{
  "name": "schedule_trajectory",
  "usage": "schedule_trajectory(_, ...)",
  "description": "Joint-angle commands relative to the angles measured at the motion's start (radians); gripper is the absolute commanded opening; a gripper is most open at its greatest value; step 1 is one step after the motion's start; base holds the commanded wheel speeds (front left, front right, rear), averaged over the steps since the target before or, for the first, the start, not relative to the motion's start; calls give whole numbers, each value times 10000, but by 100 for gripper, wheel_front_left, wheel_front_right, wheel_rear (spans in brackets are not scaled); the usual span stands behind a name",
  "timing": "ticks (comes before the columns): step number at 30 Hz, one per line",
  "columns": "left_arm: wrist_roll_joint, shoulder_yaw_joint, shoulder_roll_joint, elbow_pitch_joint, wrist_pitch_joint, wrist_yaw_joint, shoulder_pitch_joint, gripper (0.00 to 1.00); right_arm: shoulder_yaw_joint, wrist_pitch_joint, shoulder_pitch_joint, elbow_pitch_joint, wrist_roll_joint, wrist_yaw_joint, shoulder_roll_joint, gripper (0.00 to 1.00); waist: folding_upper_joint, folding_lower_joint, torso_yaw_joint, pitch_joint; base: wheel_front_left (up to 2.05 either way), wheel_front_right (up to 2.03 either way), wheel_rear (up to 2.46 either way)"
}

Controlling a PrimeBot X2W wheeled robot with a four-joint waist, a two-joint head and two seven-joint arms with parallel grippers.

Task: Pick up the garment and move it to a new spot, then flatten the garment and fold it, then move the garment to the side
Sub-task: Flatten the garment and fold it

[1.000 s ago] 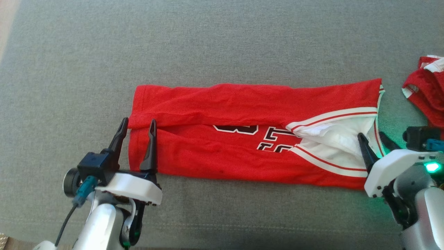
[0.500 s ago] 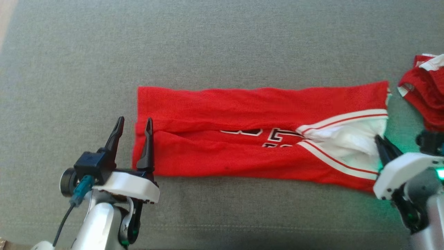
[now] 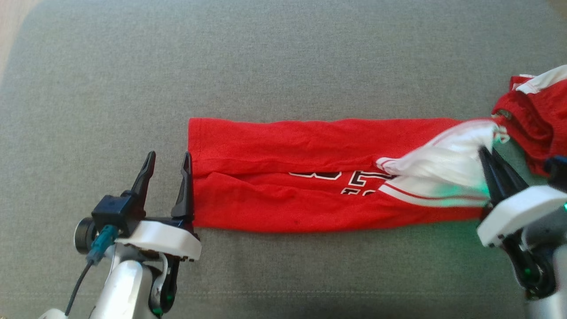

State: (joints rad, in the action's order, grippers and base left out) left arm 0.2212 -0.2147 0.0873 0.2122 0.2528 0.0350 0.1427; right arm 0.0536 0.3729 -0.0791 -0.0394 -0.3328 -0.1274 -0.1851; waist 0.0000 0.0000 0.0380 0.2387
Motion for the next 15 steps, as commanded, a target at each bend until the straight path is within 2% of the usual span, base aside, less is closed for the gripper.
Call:
schedule_trajectory(1,-86,370,45,-276,89,4,60,100,-279,-57,-409,-556,-208,-33,-153,0,0,0,9,-34,0,0,0)
schedule_trajectory(8,-78,351,-31,-226,89,-75,24,100,-1551,678,-865,-1709,-1991,-33,323,0,0,0,205,-243,0,0,0)
schedule_trajectory(15,-76,333,-107,-226,90,-107,-2,100,-3103,1012,-1340,-1381,-3631,-33,942,0,0,0,556,-318,0,0,0)
